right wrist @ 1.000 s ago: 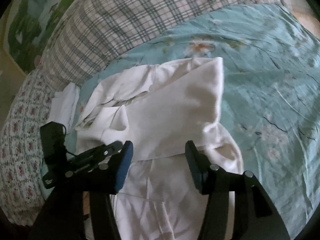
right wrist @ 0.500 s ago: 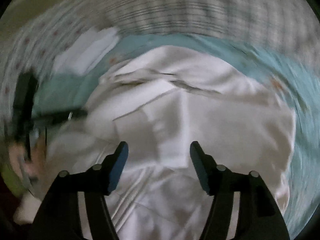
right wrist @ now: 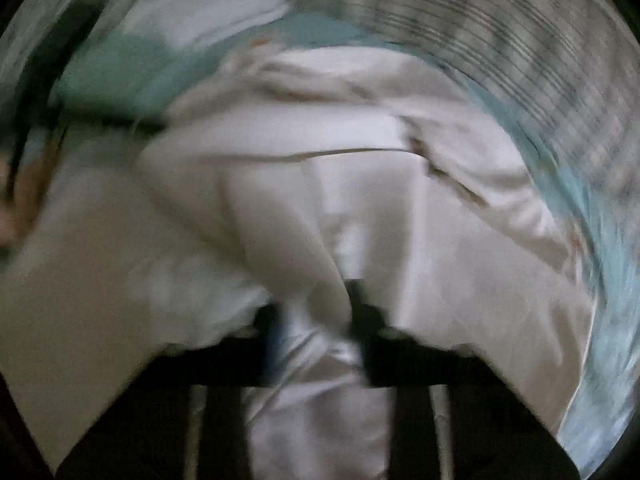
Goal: Fold large clothes
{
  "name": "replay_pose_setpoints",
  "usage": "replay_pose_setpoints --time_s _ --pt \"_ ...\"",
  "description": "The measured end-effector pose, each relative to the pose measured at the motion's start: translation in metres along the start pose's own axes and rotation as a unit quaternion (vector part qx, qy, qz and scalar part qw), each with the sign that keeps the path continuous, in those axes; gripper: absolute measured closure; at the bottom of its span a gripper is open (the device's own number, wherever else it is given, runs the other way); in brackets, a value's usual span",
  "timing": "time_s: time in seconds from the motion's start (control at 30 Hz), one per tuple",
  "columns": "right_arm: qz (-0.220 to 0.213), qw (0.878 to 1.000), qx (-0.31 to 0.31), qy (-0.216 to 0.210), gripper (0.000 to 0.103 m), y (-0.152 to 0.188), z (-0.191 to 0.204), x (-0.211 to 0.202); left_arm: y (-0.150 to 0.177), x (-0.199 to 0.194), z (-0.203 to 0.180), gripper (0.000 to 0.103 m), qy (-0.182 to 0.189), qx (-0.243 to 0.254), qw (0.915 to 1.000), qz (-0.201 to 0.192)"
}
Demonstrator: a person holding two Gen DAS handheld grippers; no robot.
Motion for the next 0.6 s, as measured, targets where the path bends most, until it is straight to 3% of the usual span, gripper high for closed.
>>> replay_pose_setpoints --time_s 0.03,0.1,0.17,0.23,0.27,0.3,0.4,0.53,0.6 --pt "-0.007 0.999 0.043 -0.02 0.084 -0.002 -0.013 -0.006 -0.001 0.001 0.0 0.07 0.0 0.0 1.0 0.0" --pt "-0.026 0.984 0.162 -0.069 0.085 -0.002 -0.049 -0.02 -0.001 0.002 0.0 0.07 -0.001 0.0 1.0 0.001" --pt "-0.044 0.948 0.298 -0.102 0.085 0.01 -0.097 -0.033 -0.001 0.001 -0.001 0.07 -0.005 0.002 1.0 0.001" --pt "-0.05 0.917 0.382 -0.105 0.086 0.028 -0.132 -0.036 -0.001 0.002 -0.003 0.071 -0.008 0.007 0.9999 0.001" --pt "-0.047 0.896 0.43 -0.105 0.087 0.044 -0.152 -0.035 0.0 0.002 -0.006 0.076 -0.004 0.01 0.9999 0.002" --pt "-0.041 0.888 0.447 -0.099 0.087 0.053 -0.16 -0.033 0.001 0.003 -0.009 0.076 -0.001 0.015 0.9999 0.005" --pt "-0.009 0.884 0.46 -0.083 0.087 0.076 -0.159 -0.019 0.002 0.004 -0.013 0.076 -0.019 0.032 0.9993 0.004" --pt "-0.007 0.881 0.468 -0.074 0.086 0.084 -0.153 -0.015 0.003 0.003 -0.011 0.076 -0.014 0.028 0.9995 0.005" --pt "0.002 0.875 0.479 -0.067 0.075 0.086 -0.16 -0.016 0.003 0.003 -0.009 0.076 -0.012 0.025 0.9996 0.006"
Point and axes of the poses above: each gripper's, at about its wrist camera, not at the fingertips, and x roughly the way its jaws point, z to its left, y to its underside, the point moved 6 cm from there along x, roughly the way its jaws point, and after that the axes turned 5 degrees about y, right-handed, at the moved point
